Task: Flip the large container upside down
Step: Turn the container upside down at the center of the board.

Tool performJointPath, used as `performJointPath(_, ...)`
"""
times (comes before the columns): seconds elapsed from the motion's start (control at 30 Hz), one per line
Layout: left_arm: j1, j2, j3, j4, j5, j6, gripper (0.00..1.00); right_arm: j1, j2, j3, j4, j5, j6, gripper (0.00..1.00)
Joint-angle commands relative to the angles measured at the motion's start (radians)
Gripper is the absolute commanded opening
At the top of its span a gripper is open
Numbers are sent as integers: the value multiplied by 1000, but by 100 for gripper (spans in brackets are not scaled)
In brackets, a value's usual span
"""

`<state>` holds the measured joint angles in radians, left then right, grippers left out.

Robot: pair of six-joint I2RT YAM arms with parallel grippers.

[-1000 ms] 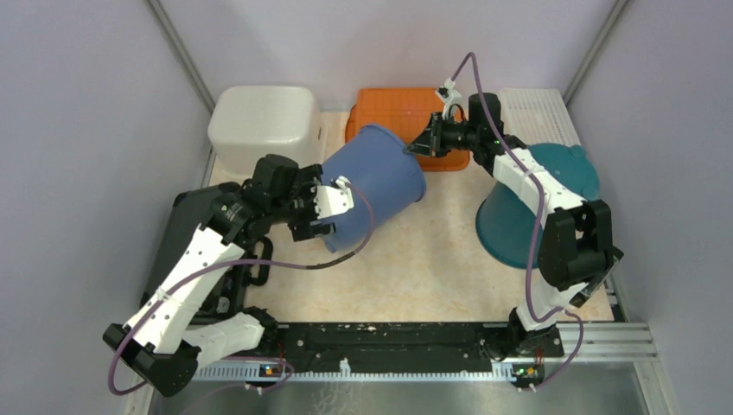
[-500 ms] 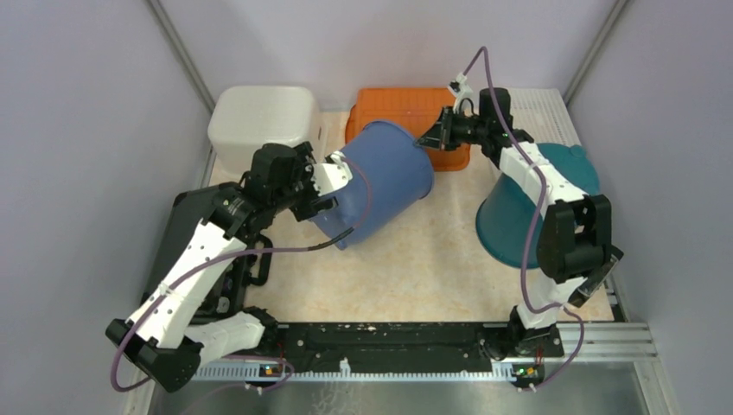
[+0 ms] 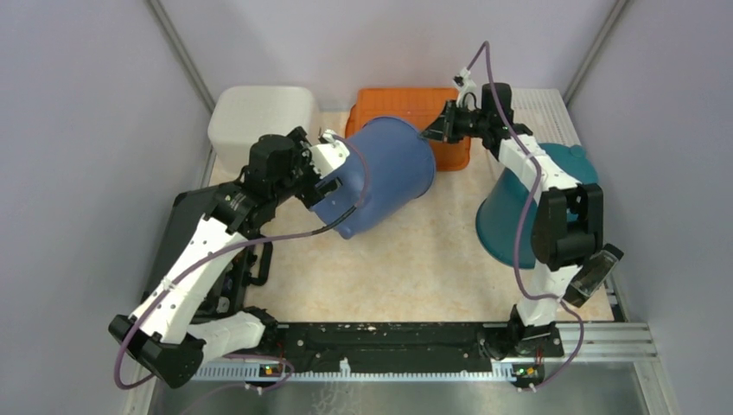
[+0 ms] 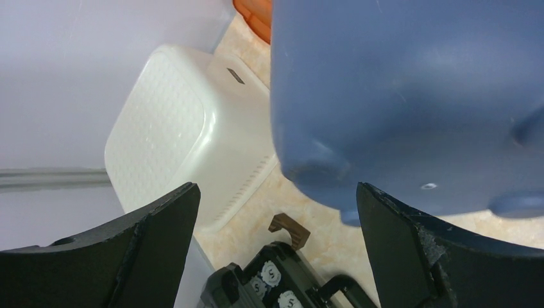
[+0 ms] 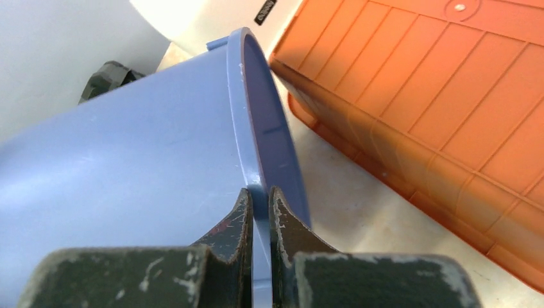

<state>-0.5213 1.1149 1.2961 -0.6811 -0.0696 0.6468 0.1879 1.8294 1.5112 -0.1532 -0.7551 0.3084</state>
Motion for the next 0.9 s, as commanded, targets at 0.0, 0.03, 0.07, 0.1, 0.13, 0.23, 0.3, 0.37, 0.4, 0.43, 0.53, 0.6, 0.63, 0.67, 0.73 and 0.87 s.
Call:
performJointPath(0.0, 4, 25, 42, 135, -19, -77, 99, -20, 104, 2, -99, 56, 8, 0)
performJointPath(0.03, 5, 32, 43, 149, -19, -85, 99, -22, 113, 7, -97, 45, 18, 0)
performJointPath(0.07, 5, 39, 48, 160, -15, -88, 99, -24, 120, 11, -96, 33, 23, 0)
performJointPath(0.1, 5, 45, 52, 169, -10, -93, 99, -24, 125, 10, -94, 23, 25, 0)
performJointPath(0.13, 4, 53, 57, 179, -6, -102, 99, -24, 128, 6, -91, 9, 30, 0)
performJointPath(0.23, 5, 69, 73, 198, 28, -117, 99, -24, 121, -28, -73, -20, 42, 0)
performJointPath(0.3, 4, 77, 75, 204, 57, -122, 99, -24, 105, -68, -52, -43, 49, 0)
performJointPath(0.37, 5, 86, 72, 204, 65, -125, 99, -24, 79, -116, -27, -65, 55, 0)
performJointPath(0.4, 4, 86, 70, 206, 65, -125, 99, -24, 65, -149, -15, -74, 56, 0)
performJointPath(0.43, 5, 86, 65, 208, 64, -124, 99, -24, 52, -172, -6, -82, 57, 0)
performJointPath(0.53, 4, 85, 58, 210, 64, -125, 99, -24, 12, -229, 20, -101, 60, 0)
performJointPath(0.6, 4, 82, 58, 210, 64, -128, 99, -24, -3, -252, 31, -106, 62, 0)
performJointPath(0.63, 4, 82, 58, 211, 65, -130, 99, -24, -5, -259, 37, -110, 65, 0)
performJointPath(0.67, 5, 80, 59, 211, 65, -130, 99, -24, -6, -259, 38, -113, 65, 0)
performJointPath(0.73, 5, 81, 63, 211, 64, -135, 99, -23, -6, -253, 38, -113, 63, 0)
performJointPath(0.87, 4, 80, 70, 236, 34, -147, 99, -18, -6, -228, 29, -100, 54, 0)
